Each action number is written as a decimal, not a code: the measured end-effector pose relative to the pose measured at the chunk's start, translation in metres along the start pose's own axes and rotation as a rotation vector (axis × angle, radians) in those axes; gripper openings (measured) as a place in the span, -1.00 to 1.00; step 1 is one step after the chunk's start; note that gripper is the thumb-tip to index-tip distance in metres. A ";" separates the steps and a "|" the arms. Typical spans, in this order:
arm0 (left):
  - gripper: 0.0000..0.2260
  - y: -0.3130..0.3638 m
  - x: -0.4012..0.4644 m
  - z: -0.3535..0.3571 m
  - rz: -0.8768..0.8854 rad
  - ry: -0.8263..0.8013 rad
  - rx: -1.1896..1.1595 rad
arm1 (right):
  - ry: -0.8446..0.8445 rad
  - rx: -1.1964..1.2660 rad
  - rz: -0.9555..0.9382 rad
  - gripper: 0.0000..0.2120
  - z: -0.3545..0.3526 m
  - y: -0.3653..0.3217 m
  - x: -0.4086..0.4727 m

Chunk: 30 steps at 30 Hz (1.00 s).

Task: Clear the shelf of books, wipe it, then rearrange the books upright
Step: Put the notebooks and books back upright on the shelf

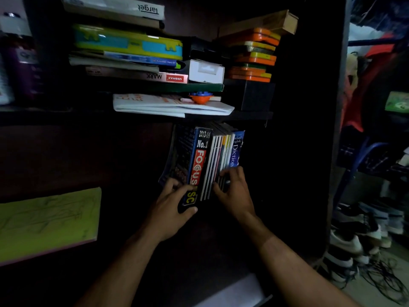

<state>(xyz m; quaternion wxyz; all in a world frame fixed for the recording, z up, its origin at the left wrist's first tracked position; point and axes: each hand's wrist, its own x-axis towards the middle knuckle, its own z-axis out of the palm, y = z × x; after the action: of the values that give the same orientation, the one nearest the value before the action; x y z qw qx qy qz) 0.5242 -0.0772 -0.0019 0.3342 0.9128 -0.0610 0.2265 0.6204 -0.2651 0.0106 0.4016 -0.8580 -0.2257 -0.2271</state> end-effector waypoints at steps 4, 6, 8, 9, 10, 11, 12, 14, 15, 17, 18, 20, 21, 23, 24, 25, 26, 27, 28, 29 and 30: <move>-0.39 0.000 -0.001 0.002 0.024 -0.066 -0.015 | 0.065 0.003 0.015 -0.73 0.003 0.004 0.003; -0.34 -0.001 -0.002 0.003 0.022 -0.093 -0.026 | 0.088 0.007 0.025 -0.74 0.005 0.006 0.004; -0.32 -0.002 -0.001 0.004 0.023 -0.112 -0.033 | 0.092 0.014 0.048 -0.75 0.004 0.007 0.006; -0.33 -0.002 -0.003 0.004 0.028 -0.108 -0.019 | 0.080 0.016 0.062 -0.74 0.003 0.007 0.005; -0.34 -0.001 -0.004 0.003 0.028 -0.102 -0.003 | 0.061 0.017 0.074 -0.72 0.002 0.005 0.003; -0.35 0.001 -0.007 0.003 0.024 -0.090 0.010 | 0.040 0.019 0.085 -0.69 0.000 0.004 0.001; -0.36 0.005 -0.011 0.002 0.023 -0.077 0.021 | 0.015 0.019 0.108 -0.65 -0.004 -0.001 -0.005; -0.39 0.018 -0.024 0.002 0.023 -0.048 0.034 | -0.039 0.014 0.141 -0.61 -0.016 -0.014 -0.024; -0.39 0.026 -0.032 0.002 0.019 -0.051 0.045 | -0.058 0.007 0.141 -0.61 -0.021 -0.020 -0.034; -0.36 0.044 -0.051 0.003 -0.017 -0.138 0.055 | -0.159 -0.014 0.214 -0.58 -0.034 -0.030 -0.058; -0.33 0.054 -0.060 0.004 -0.036 -0.201 0.053 | -0.238 -0.038 0.252 -0.54 -0.041 -0.036 -0.072; -0.31 0.083 -0.085 0.007 -0.064 -0.333 0.060 | -0.373 -0.122 0.261 -0.49 -0.061 -0.052 -0.110; -0.32 0.095 -0.096 0.010 -0.067 -0.383 0.063 | -0.420 -0.150 0.258 -0.47 -0.068 -0.059 -0.127; -0.28 0.130 -0.122 0.016 -0.066 -0.476 0.033 | -0.488 -0.139 0.324 -0.46 -0.094 -0.075 -0.165; -0.27 0.147 -0.136 0.021 -0.072 -0.519 0.004 | -0.520 -0.133 0.373 -0.44 -0.111 -0.076 -0.187; -0.28 0.161 -0.146 0.025 -0.062 -0.548 -0.029 | -0.534 -0.100 0.390 -0.39 -0.119 -0.055 -0.205; -0.32 0.172 -0.153 0.029 -0.034 -0.576 -0.049 | -0.565 -0.065 0.402 -0.35 -0.141 -0.052 -0.223; -0.35 0.192 -0.162 0.037 0.021 -0.621 -0.045 | -0.550 -0.030 0.444 -0.33 -0.175 -0.054 -0.245; -0.39 0.209 -0.167 0.042 0.077 -0.667 -0.046 | -0.519 -0.051 0.462 -0.36 -0.207 -0.060 -0.262; -0.44 0.232 -0.175 0.048 0.122 -0.718 -0.071 | -0.479 -0.101 0.492 -0.41 -0.244 -0.079 -0.279; -0.49 0.254 -0.181 0.053 0.153 -0.755 -0.112 | -0.444 -0.157 0.492 -0.46 -0.277 -0.092 -0.295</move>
<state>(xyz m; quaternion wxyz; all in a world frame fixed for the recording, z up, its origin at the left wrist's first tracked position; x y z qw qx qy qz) 0.3161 -0.3135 0.0281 0.3197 0.9051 -0.2601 -0.1045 0.2756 -0.4924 0.0551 0.3182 -0.9435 -0.0757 0.0523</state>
